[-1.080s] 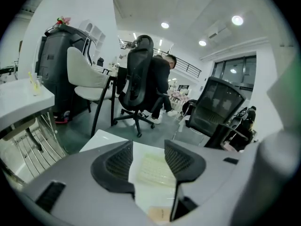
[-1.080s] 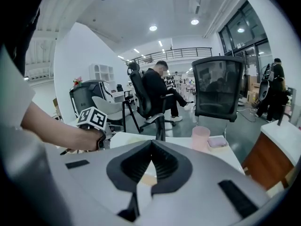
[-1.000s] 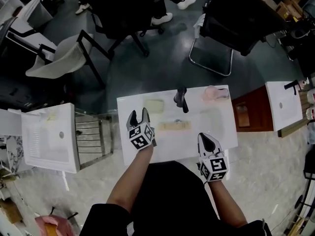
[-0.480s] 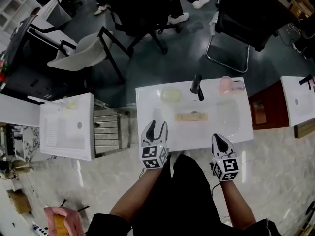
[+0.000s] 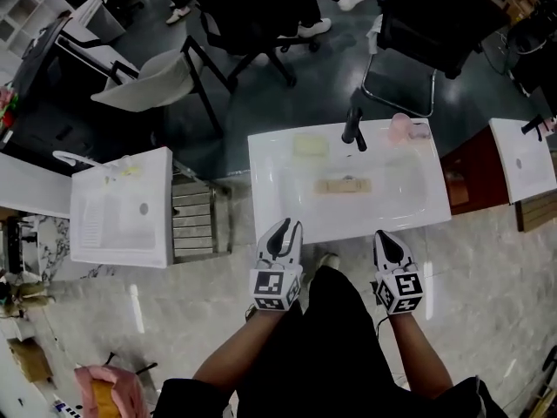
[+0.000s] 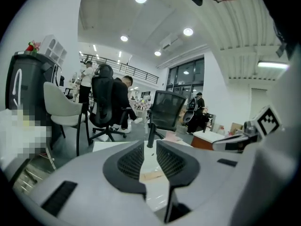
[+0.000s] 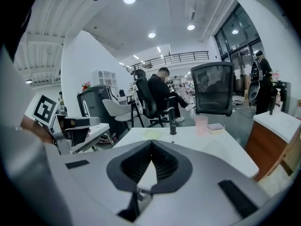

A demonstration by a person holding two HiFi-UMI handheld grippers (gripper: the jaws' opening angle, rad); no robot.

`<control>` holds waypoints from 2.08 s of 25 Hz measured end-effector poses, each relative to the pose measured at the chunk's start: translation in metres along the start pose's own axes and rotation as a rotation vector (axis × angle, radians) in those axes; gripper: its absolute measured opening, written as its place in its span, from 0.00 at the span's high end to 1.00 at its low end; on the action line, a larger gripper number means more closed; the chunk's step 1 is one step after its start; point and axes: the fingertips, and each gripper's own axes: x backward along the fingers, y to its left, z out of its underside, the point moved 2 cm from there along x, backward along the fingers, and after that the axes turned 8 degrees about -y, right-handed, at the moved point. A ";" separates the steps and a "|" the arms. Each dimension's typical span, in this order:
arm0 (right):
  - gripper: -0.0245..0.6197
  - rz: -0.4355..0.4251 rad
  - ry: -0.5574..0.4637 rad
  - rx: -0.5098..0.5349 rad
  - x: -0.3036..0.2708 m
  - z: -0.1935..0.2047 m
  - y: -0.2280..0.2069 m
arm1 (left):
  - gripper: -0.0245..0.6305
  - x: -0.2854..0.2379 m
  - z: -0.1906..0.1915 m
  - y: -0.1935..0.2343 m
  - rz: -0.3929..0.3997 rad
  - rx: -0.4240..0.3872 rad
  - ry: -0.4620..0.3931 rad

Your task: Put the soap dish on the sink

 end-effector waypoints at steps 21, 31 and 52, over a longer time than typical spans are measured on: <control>0.97 0.098 -0.069 0.080 0.164 0.008 0.146 | 0.92 0.237 -0.001 0.020 0.021 -0.017 -0.078; 0.97 0.047 -0.136 0.075 0.177 -0.015 0.125 | 0.93 0.260 -0.036 0.002 -0.036 -0.150 -0.162; 0.97 -0.049 -0.229 0.122 0.272 -0.018 -0.050 | 0.93 0.242 -0.009 -0.145 -0.289 -0.111 -0.210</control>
